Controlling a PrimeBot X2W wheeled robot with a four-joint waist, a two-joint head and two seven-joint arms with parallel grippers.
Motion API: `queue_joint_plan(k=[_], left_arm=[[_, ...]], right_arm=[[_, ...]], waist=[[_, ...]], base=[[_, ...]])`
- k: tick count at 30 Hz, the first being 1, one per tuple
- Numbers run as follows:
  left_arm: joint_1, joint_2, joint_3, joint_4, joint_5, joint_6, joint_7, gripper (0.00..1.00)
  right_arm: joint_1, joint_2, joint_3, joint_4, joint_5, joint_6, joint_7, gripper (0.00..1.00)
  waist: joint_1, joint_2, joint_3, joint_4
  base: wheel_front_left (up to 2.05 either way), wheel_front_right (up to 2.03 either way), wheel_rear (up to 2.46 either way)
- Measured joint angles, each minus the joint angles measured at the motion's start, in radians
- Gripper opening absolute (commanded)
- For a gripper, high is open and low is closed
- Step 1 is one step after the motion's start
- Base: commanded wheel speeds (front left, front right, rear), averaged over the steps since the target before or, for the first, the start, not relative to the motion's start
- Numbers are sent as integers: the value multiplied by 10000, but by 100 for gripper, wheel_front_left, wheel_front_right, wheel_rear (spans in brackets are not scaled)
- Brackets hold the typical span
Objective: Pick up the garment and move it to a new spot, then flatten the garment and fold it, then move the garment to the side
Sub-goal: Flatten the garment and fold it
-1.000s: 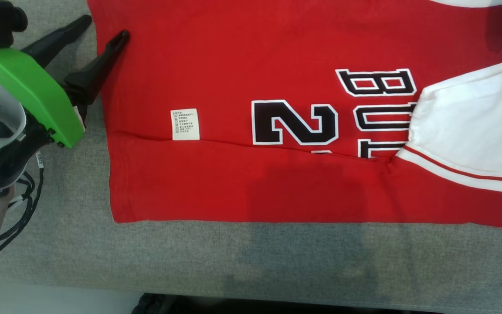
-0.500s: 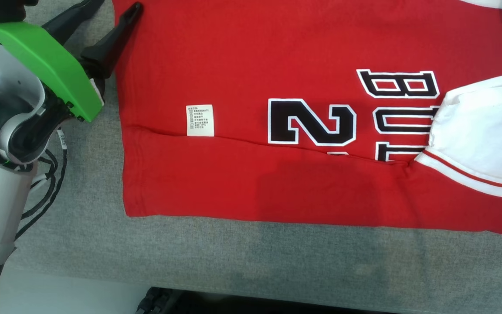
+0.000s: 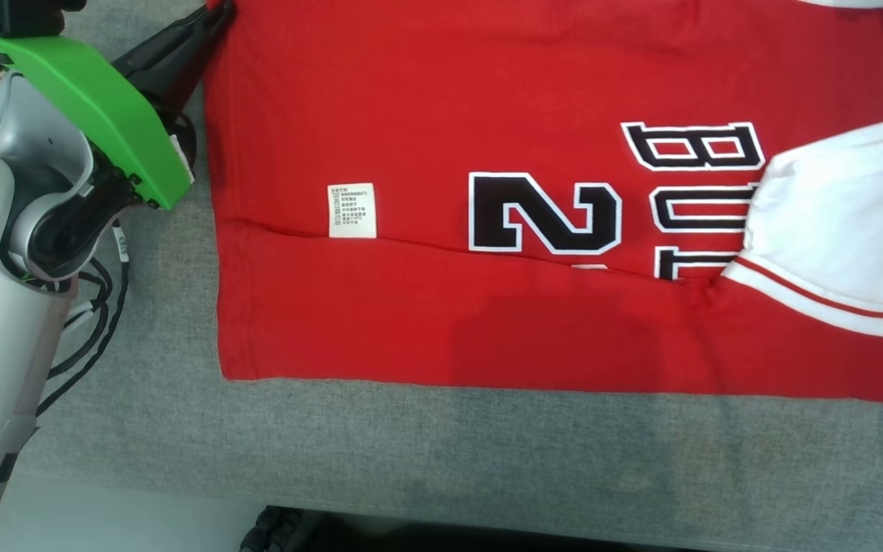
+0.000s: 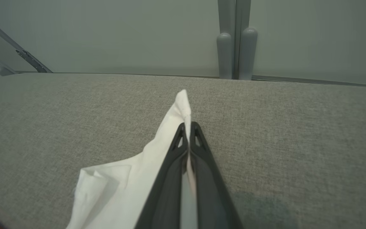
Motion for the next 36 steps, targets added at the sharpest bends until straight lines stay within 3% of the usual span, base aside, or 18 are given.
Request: queue_joint_plan(k=[9, 20, 36], left_arm=[[6, 81, 46, 443, 0, -8, -623, 0], [798, 146, 69, 604, -25, -6, -1964, 0], [1928, 123, -307, 510, -121, 2, -3313, 0]], right_arm=[[151, 205, -211, -708, 543, 516, -1066, 0], [2205, 119, -384, -976, 663, 700, -1758, 0], [3654, 48, -541, -2109, 757, 874, -2631, 0]], waist=[[0, 0, -236, -304], [0, 0, -872, -580], [0, 0, -1929, -666]], base=[[0, 0, 0], [0, 0, 0], [0, 0, 0]])
